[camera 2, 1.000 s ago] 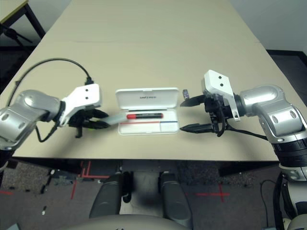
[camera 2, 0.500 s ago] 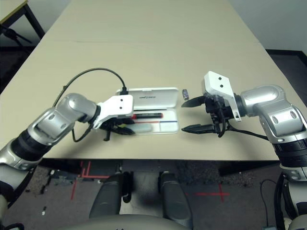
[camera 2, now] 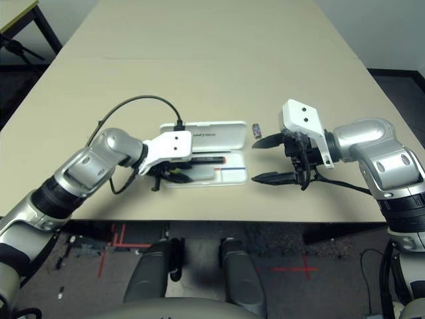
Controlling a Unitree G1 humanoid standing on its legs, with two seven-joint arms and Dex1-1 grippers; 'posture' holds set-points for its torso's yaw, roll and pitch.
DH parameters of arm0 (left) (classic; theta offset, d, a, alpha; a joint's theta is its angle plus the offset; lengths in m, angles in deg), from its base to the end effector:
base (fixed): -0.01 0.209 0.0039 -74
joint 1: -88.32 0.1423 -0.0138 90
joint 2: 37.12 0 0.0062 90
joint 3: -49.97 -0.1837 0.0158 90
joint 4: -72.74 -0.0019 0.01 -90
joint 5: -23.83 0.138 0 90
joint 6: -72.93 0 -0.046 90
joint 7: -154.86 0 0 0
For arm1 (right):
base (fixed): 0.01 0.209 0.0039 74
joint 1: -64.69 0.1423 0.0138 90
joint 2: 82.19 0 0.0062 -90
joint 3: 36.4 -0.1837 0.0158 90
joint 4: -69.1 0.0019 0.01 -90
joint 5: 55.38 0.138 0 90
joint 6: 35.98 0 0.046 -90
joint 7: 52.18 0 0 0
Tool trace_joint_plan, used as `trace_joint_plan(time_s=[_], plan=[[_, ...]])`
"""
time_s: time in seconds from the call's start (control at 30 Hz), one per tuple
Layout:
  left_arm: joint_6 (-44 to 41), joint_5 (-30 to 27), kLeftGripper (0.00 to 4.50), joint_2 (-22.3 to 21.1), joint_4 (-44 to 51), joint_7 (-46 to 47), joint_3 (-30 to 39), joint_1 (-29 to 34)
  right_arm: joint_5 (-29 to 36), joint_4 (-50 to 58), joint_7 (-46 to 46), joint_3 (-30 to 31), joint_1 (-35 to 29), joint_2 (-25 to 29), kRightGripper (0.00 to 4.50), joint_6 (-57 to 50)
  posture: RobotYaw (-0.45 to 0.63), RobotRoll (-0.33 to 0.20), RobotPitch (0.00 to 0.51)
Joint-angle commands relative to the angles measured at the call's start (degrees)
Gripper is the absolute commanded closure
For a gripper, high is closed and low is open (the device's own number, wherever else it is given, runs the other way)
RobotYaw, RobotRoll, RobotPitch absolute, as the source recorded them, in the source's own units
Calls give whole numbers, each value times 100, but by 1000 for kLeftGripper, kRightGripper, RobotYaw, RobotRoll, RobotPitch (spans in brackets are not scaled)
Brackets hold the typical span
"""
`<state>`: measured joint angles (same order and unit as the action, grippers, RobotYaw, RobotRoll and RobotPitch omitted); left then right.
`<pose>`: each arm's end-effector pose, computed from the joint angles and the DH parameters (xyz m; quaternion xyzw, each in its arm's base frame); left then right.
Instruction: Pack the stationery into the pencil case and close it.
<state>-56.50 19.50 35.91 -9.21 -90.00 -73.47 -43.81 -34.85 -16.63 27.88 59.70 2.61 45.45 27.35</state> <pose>0.2794 0.1178 0.1756 0.3327 0.1974 -0.6301 0.6733 0.2624 -0.2584 0.2088 -0.2383 0.1758 0.6088 0.7360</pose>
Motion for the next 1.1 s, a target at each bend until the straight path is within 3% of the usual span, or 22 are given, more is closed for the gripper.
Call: trace_joint_plan(time_s=[0.03, 0.13, 0.17, 0.4, 0.83, 1.1], plan=[[70, 84, 3418, 49, -35, -1, -60, 33, -39, 70, -13, 48, -55, 13, 0, 35, 30, 0, 153], [80, 94, 3418, 24, 15, -10, -25, 41, -39, 73, -12, 48, -51, 11, 0, 31, 29, 0, 155], [80, 84, 2673, -2, 44, -12, 10, 43, -38, 70, -9, 43, -55, 15, 0, 34, 30, 0, 157], [-15, -192, 14, -415, 455, -151, 468, 167, -56, 9, 31, 37, -40, 50, 0, 58, 35, 0, 158], [299, -890, 14, -1538, 1286, -474, 1773, 957, -111, -105, 51, 39, 16, 61, 0, 82, 48, 0, 158], [-51, -1528, 14, -1754, 1672, -362, 2615, 930, -92, -125, -55, -68, -64, 160, 0, -57, 53, 0, 159]])
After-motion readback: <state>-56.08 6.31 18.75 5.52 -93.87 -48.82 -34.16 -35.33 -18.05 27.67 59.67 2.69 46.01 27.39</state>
